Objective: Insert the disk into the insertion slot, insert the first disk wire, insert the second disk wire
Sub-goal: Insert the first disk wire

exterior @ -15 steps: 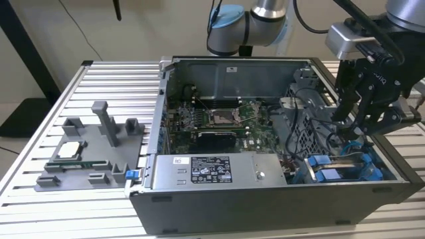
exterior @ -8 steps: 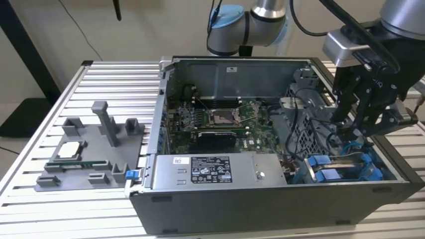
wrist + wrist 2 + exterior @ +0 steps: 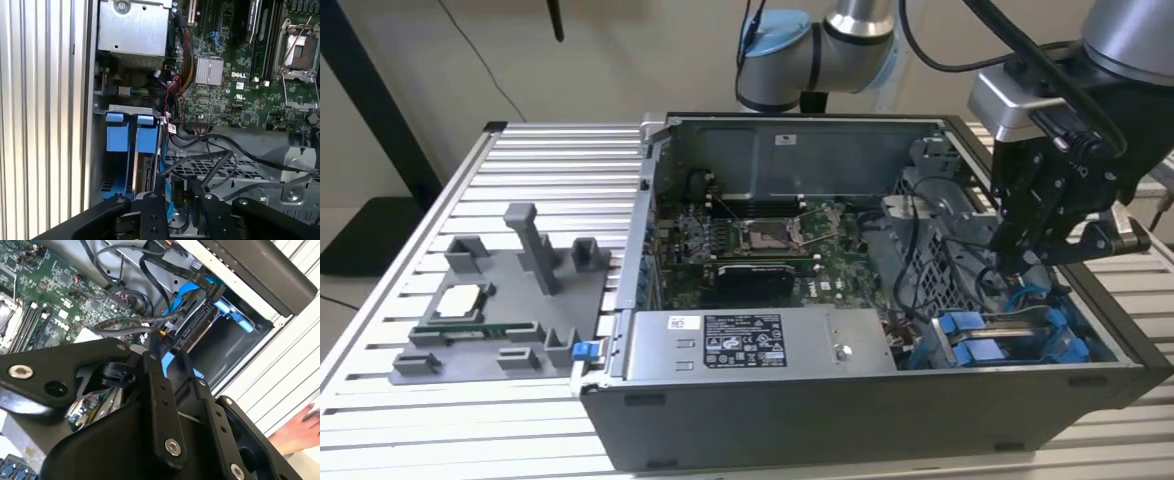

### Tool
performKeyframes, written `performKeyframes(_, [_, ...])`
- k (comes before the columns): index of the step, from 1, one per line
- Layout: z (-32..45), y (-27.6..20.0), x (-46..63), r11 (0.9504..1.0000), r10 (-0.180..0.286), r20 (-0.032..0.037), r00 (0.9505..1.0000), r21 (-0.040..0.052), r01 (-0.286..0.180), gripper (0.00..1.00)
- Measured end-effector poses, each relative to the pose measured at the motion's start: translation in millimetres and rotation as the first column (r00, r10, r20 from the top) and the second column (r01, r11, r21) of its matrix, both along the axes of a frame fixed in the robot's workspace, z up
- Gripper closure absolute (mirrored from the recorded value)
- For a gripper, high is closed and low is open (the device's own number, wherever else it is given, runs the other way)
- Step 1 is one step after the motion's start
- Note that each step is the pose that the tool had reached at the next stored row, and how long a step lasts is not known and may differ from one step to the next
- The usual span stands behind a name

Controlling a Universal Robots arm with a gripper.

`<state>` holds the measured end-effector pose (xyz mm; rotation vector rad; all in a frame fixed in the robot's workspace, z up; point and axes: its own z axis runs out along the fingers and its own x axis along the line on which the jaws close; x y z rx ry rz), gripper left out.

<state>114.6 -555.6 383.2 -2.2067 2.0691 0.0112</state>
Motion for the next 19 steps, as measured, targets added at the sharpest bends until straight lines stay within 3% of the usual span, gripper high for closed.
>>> performKeyframes(3, [-0.7, 0.0, 0.1, 0.9999, 0.008, 0.01, 0.9999, 0.0077, -0.009, 0.0])
performKeyframes(6, [-1.4, 0.1, 0.1, 0.9999, 0.013, 0.0186, 0.9997, 0.0089, -0.013, 0.0])
performKeyframes(15, [-1.9, 0.0, 0.0, 0.9999, 0.012, 0.0192, 0.9997, 0.0091, -0.013, 0.0])
performKeyframes(16, [-1.8, 0.0, 0.0, 0.9999, 0.012, 0.0192, 0.9997, 0.0091, -0.013, 1.0])
performKeyframes(19, [-1.8, 0.0, 0.0, 0.9999, 0.012, 0.0192, 0.9997, 0.0092, -0.013, 1.0])
